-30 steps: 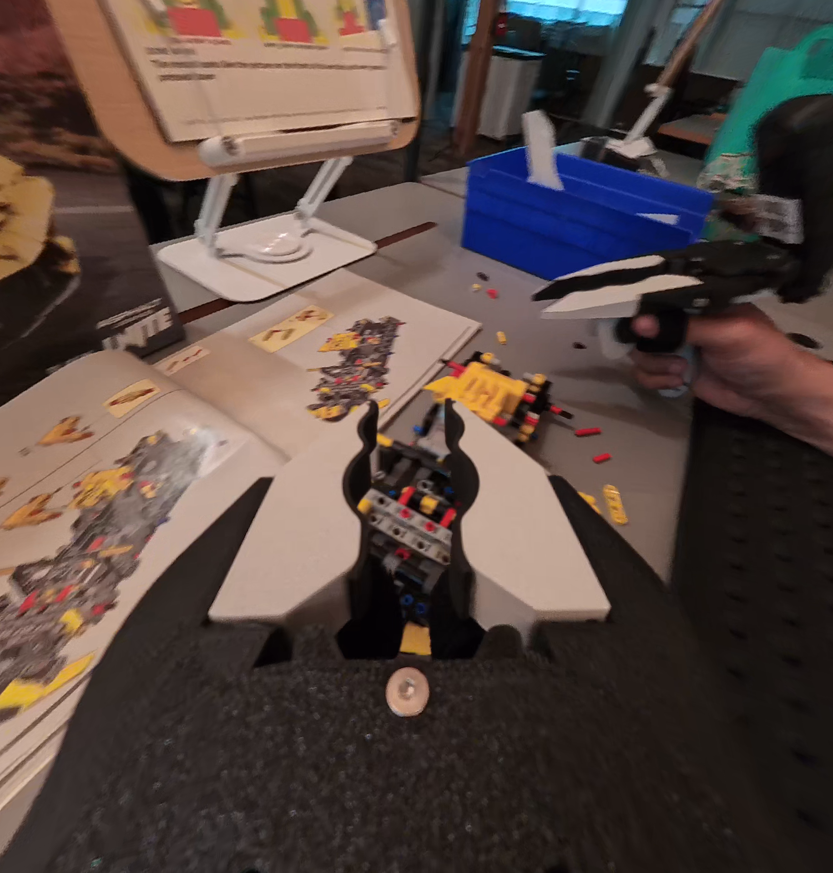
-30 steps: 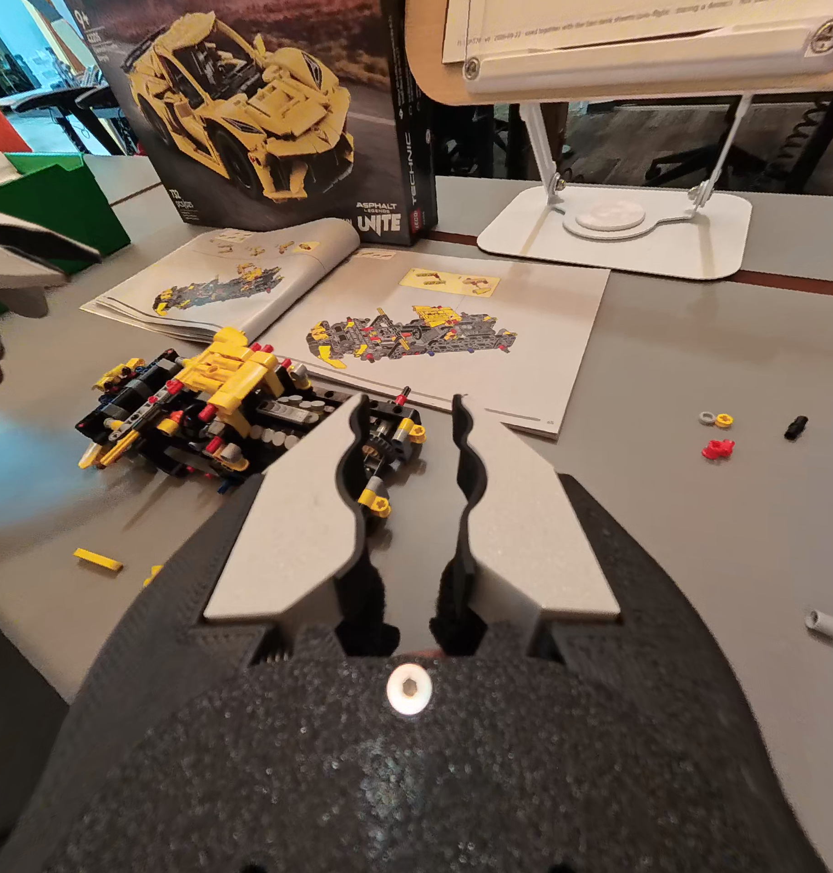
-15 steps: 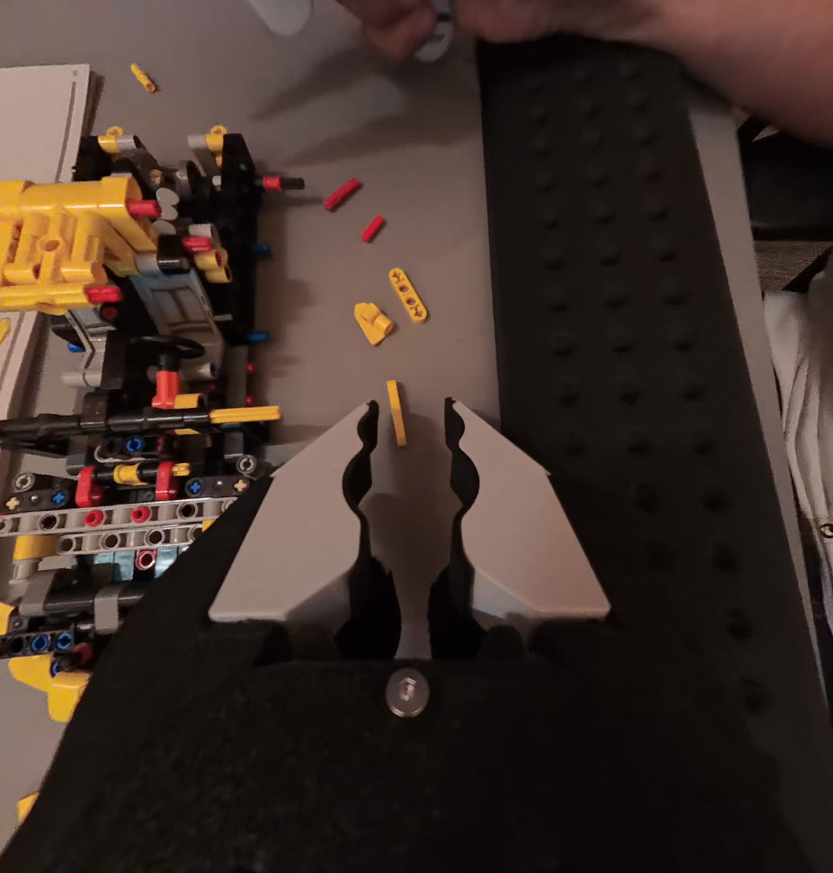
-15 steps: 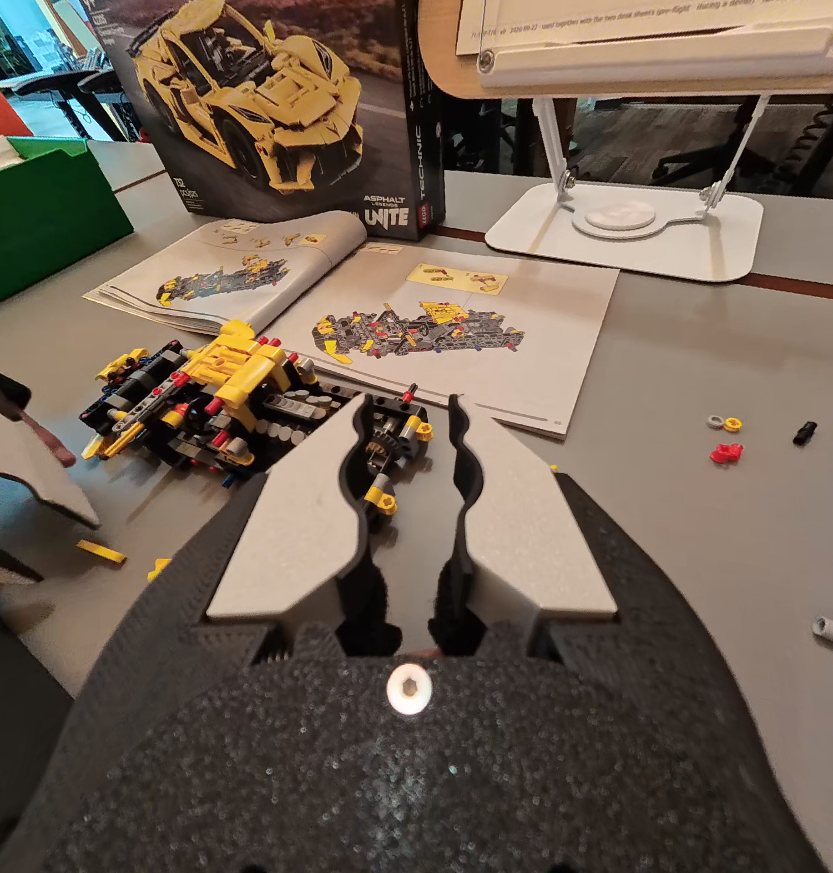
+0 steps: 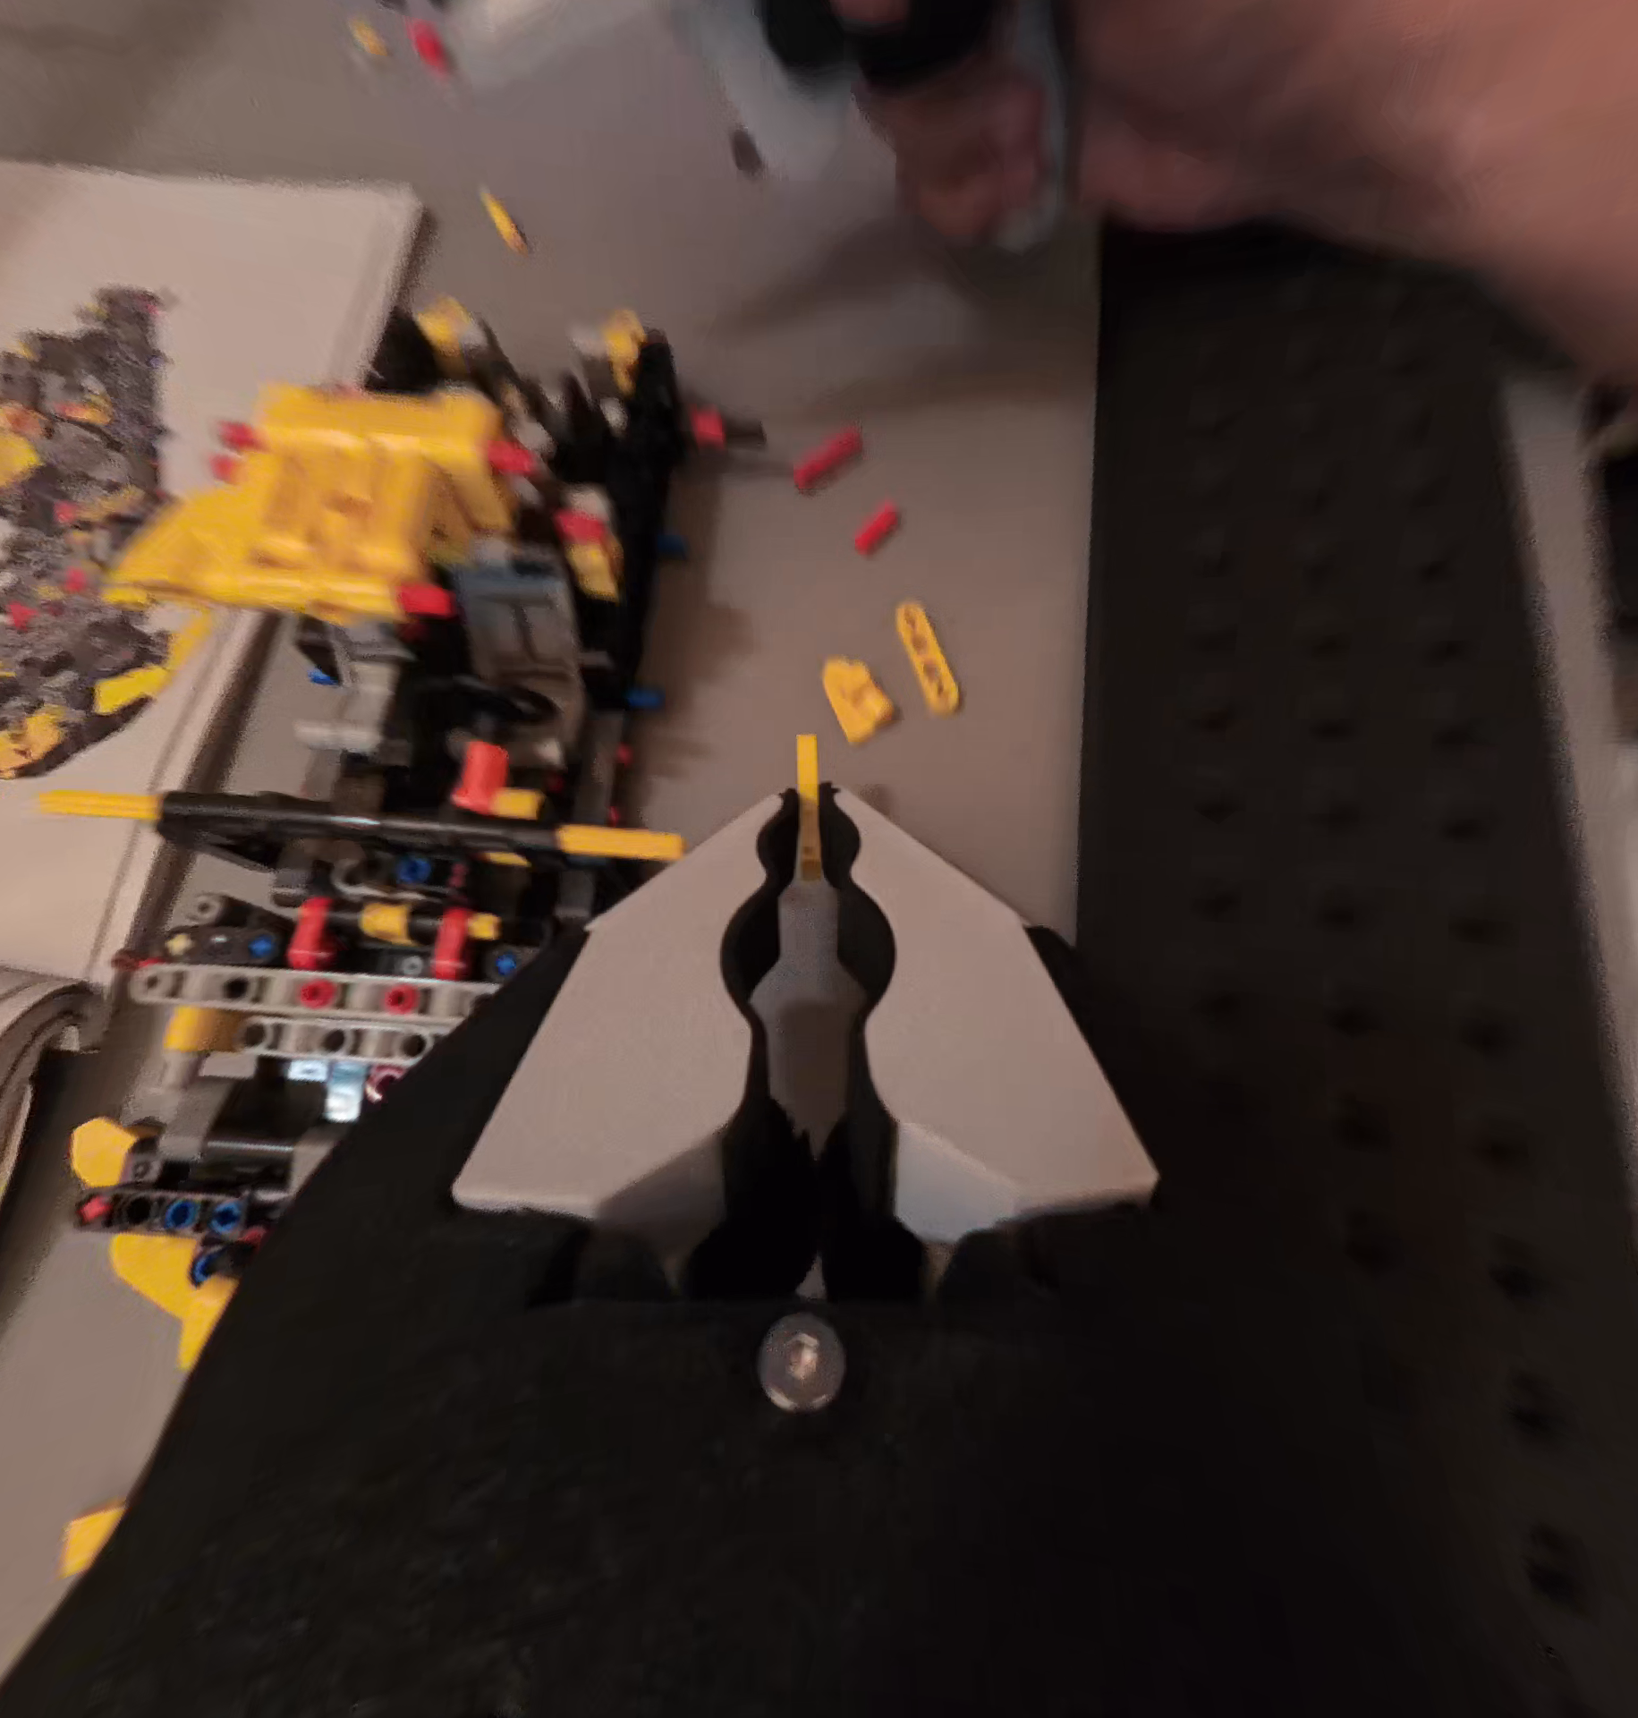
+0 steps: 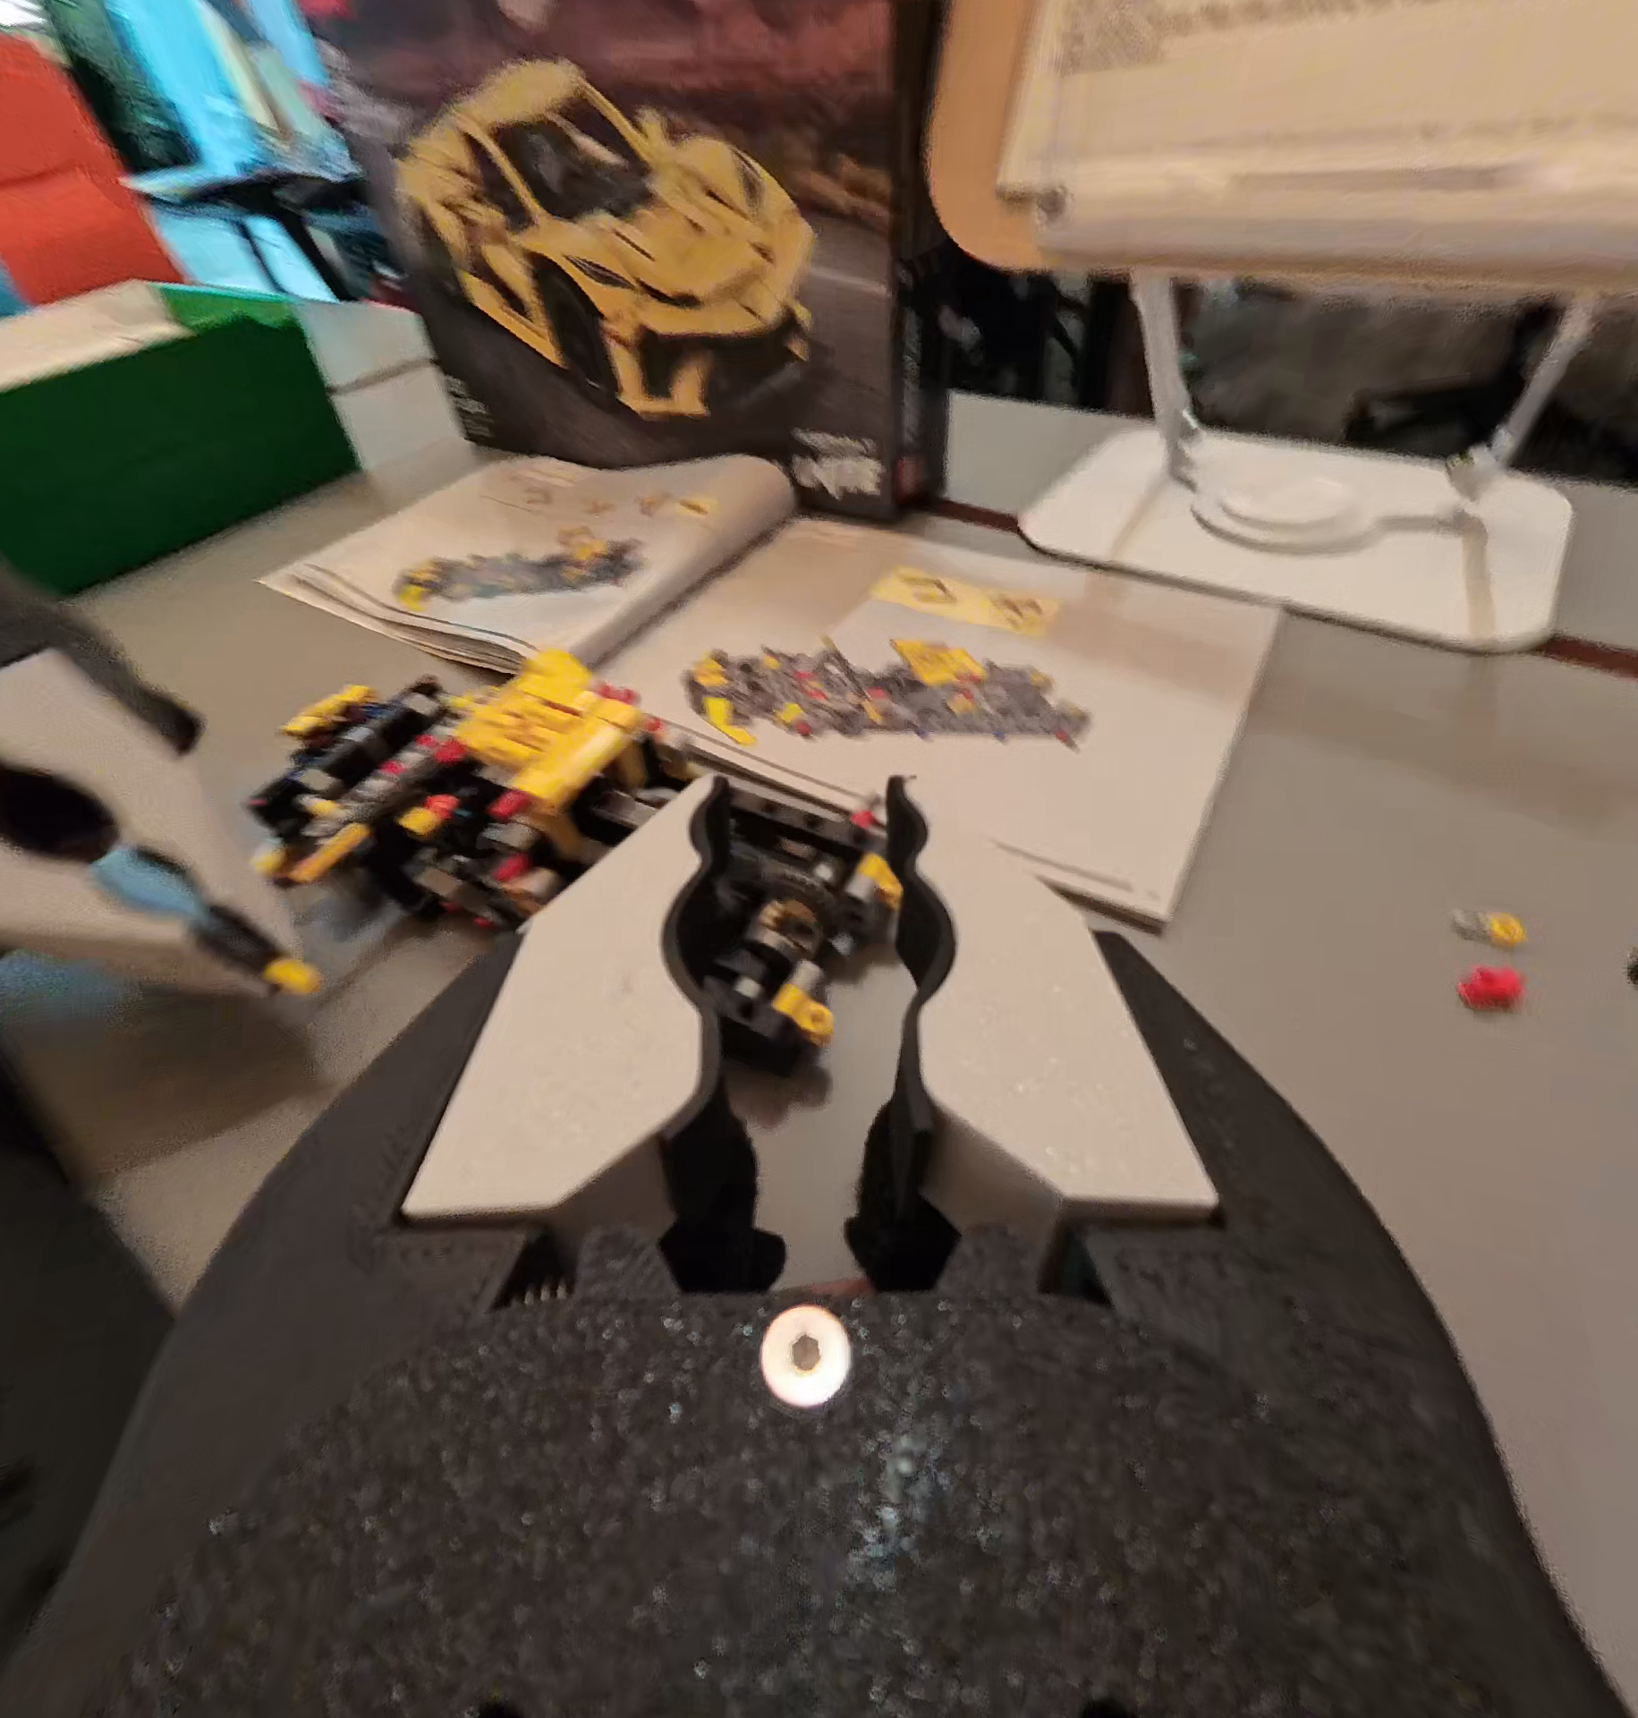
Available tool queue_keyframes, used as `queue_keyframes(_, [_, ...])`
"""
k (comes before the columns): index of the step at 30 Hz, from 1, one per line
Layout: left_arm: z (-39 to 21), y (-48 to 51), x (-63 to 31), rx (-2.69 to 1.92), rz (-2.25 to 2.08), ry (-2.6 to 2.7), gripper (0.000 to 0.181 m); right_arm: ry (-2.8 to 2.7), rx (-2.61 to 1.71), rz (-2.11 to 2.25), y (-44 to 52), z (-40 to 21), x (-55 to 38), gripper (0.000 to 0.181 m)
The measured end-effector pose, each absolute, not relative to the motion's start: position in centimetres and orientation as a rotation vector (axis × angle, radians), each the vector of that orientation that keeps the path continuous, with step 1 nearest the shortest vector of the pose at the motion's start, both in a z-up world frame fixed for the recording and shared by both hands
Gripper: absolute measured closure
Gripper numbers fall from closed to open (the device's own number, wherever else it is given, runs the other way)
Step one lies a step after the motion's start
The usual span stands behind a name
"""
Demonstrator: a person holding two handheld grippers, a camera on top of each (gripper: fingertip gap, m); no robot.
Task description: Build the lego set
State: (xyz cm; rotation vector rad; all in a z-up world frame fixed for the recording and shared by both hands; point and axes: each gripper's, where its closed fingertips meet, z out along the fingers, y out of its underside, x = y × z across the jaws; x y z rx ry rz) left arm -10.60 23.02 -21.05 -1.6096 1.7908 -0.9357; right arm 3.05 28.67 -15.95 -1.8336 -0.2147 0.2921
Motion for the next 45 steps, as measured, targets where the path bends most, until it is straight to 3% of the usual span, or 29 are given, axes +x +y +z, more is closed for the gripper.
queue_keyframes(5, [-14.0,26.5,-10.7,-1.726,-1.559,1.239,0.178,-0.526,-1.5,0.426,26.1,-11.0,-4.4,0.149])
queue_keyframes(10, [-12.6,26.6,-11.2,-1.792,-1.949,1.041,0.178,-0.693,-1.503,0.451,25.3,-11.9,-9.6,0.139])
queue_keyframes(17, [-12.6,25.5,-10.9,-1.796,-2.016,1.06,0.178,-0.738,-1.591,0.249,26.3,-13.7,-11.3,0.133])
queue_keyframes(26, [-12.6,24.3,-10.4,-1.817,-2.156,1.025,0.178,-0.811,-1.512,0.012,26.3,-13.7,-11.6,0.15])
queue_keyframes(45, [-13.7,23.6,-10.1,-1.824,-2.042,1.138,0.178,-0.852,-1.548,0.036,26.1,-14.7,-11.9,0.151])
